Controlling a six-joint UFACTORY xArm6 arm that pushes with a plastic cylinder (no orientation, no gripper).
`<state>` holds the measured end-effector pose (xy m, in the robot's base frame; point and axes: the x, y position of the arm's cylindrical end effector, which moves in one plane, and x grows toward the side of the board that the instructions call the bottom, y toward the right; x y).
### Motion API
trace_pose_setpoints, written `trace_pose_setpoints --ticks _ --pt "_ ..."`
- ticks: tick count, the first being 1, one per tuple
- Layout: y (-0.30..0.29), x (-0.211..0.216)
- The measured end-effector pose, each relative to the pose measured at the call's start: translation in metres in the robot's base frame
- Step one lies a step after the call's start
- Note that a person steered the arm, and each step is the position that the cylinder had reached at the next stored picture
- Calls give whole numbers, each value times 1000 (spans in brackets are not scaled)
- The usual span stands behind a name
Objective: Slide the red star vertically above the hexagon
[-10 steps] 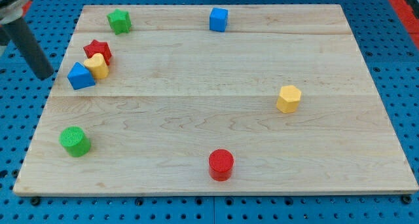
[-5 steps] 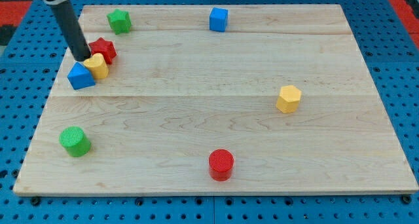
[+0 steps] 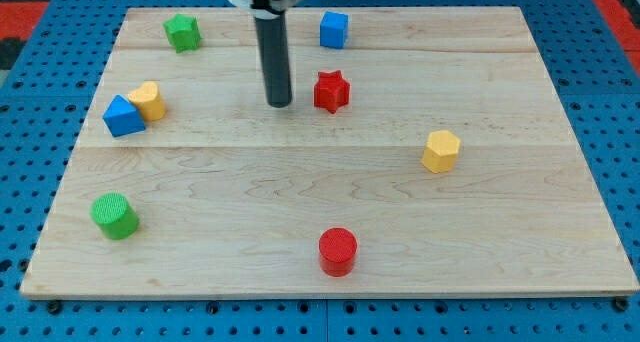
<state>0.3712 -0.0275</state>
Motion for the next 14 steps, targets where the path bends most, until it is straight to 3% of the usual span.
trace_pose_setpoints --ticks 1,3,5,6,9,10,11,12,14 --pt "45 -23" --pt "97 13" --pt "186 -35" --pt "235 -6" --pt "198 -107" --pt "183 -43" --pt "153 -81" --pt "173 -111" --pt "188 -125"
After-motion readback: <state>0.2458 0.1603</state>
